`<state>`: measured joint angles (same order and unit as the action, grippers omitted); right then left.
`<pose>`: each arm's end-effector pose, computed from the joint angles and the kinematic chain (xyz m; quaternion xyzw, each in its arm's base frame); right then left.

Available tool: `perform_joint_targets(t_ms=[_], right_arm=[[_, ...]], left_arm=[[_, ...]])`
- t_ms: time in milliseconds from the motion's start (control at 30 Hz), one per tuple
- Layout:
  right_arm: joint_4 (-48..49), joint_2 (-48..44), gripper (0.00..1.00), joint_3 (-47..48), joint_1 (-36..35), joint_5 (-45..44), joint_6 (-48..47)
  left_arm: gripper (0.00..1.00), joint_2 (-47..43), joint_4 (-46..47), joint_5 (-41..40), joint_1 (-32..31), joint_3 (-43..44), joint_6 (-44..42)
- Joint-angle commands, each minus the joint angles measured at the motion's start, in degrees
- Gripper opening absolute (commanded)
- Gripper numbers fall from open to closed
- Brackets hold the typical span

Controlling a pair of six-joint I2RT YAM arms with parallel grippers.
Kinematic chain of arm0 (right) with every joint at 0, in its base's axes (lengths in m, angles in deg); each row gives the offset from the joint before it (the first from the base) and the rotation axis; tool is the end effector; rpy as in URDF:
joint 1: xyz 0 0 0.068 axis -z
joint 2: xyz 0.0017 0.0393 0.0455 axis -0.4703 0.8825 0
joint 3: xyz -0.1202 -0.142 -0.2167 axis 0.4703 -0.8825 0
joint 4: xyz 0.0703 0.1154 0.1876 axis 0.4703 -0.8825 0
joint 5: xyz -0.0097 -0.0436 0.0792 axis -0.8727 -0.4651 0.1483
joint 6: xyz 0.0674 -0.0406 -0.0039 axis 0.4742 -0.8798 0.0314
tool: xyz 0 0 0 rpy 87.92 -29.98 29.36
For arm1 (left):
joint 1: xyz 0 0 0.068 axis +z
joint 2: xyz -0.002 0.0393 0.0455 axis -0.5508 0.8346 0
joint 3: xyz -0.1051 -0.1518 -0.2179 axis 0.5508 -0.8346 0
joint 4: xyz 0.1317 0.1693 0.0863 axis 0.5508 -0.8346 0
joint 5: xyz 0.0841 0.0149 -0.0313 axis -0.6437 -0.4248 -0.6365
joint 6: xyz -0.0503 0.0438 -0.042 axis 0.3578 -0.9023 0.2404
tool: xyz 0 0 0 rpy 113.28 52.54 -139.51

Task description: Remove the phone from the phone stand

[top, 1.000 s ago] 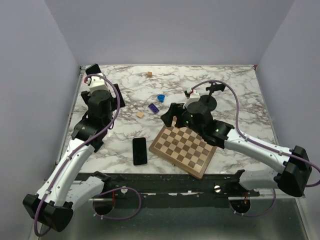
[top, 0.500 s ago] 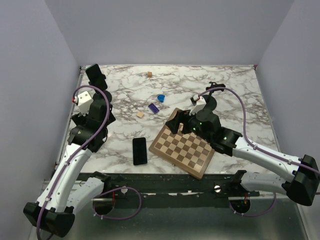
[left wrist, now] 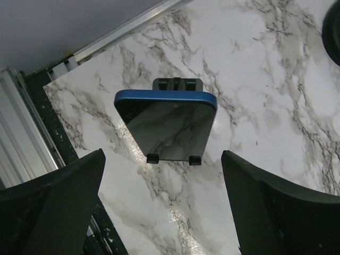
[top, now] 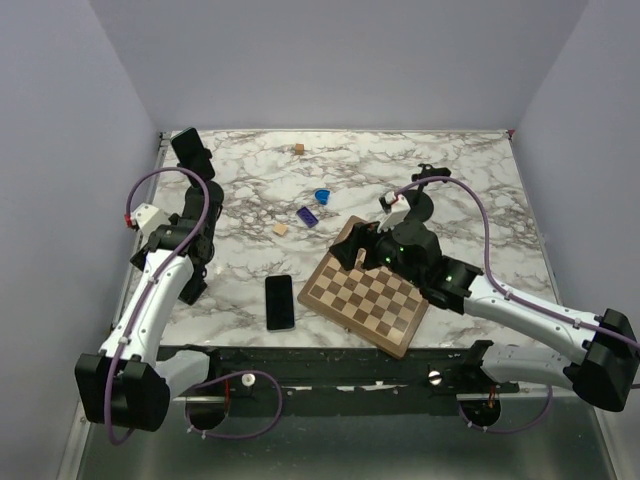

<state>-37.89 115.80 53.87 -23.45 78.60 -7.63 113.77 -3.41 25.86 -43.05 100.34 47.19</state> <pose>0.1669 0.1916 0.3048 -0.0964 0.8037 0.3333 0.4835 0.1600 0.0222 0.2833 -0.4610 0.7798 0.2076 0.3693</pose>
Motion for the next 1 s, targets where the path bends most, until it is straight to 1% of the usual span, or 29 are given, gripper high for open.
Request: perform_joint_targets(t_ms=[0,67,300,433,667,800,967], right_arm=[[0.95,-1.40,0.89,-0.65,0.21,-1.11,-0.97],[0.94,-1.57,0.89,-0.65,0.21,-1.29,-0.89],[1.03,-0.04,0.89,-0.24,0.25,-1.55,-0.70],[1.66,0.99,0.89,0.21,0.25,-1.00,-0.57],[1.91,1.80,0.89,0.89,0.22,-0.83,-0.68],[1.90,1.38,0.89,0.50,0.22,-1.13,-0.74],[1.91,0.81,0.89,0.25,0.21,-1.36,-0.81]], left_arm=[[0.98,3.17,-6.87,-2.74,3.60,2.46,10.82],[0.99,3.43,-5.78,-2.71,3.84,1.63,11.59],[0.99,3.74,2.28,-0.85,6.11,-0.58,6.95],[0.99,4.91,3.63,-0.51,7.40,0.01,5.32],[0.99,5.33,10.10,-0.43,7.87,-1.99,-1.58],[0.99,6.36,10.95,-0.82,8.05,-2.51,-2.63],[0.99,6.62,9.15,-2.20,8.13,-2.56,-0.29]])
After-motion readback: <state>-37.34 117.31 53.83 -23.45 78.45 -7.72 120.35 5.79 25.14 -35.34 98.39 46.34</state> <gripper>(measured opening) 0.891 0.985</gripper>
